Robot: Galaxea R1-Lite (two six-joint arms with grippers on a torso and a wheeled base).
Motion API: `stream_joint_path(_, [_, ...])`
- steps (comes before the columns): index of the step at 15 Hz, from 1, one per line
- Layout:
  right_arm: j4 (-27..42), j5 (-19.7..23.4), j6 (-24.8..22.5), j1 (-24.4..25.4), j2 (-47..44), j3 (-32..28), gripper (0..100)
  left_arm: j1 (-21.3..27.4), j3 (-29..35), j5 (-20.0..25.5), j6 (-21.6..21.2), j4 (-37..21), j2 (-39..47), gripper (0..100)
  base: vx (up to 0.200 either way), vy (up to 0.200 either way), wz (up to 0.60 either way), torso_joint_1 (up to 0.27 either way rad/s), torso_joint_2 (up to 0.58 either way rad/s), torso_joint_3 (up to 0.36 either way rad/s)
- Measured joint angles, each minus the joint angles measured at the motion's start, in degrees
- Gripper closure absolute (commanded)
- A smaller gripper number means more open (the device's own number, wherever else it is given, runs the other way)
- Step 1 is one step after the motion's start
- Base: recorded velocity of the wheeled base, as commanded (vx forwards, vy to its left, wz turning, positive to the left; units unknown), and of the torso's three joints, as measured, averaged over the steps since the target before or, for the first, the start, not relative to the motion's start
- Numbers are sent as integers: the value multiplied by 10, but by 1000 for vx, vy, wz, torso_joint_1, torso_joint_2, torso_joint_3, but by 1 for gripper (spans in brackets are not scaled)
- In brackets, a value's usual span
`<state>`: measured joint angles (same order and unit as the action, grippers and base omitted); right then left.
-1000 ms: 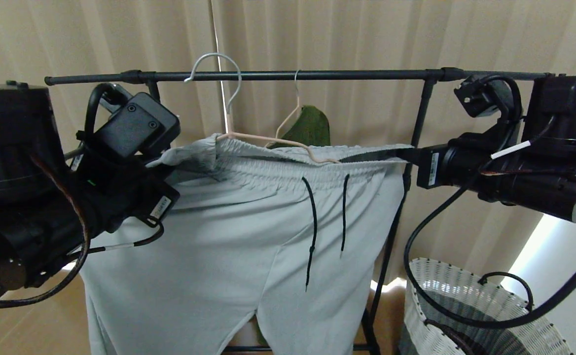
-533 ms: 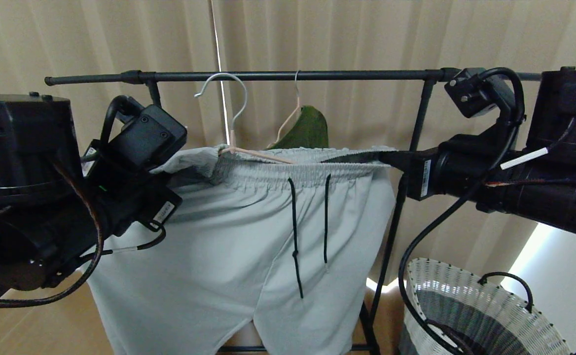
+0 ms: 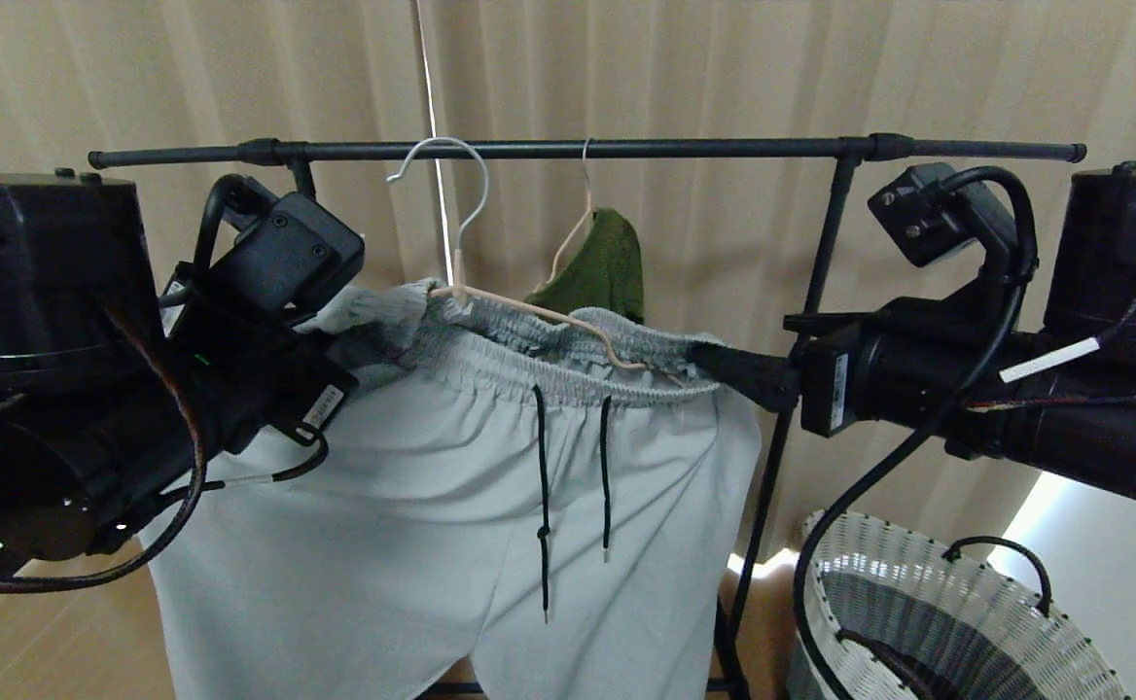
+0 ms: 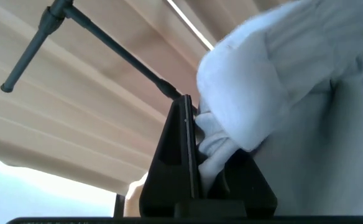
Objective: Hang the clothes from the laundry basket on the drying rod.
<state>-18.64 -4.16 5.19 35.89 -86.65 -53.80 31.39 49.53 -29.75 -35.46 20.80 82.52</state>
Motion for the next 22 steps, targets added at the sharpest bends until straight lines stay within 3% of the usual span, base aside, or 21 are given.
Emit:
stream_joint_path(7, [0,0,-46,49,59,88,0,-7,22,-36,22,0,5,100,0,0,0,0,0,0])
stream_joint_path(11, [-12,-1,-81,51,64,87,0,-1,26,-29,85,0,10,100,0,0,0,0,0,0])
stream_joint_path(15, [-37,-1,-110,44,33,39,0,33,34,-16,144,39,34,100,0,0,0,0,0,0])
stream_joint_path(22, [-41,-2,-185,23,-57,-81,0,71,31,-14,142,42,50,100,0,0,0,0,0,0])
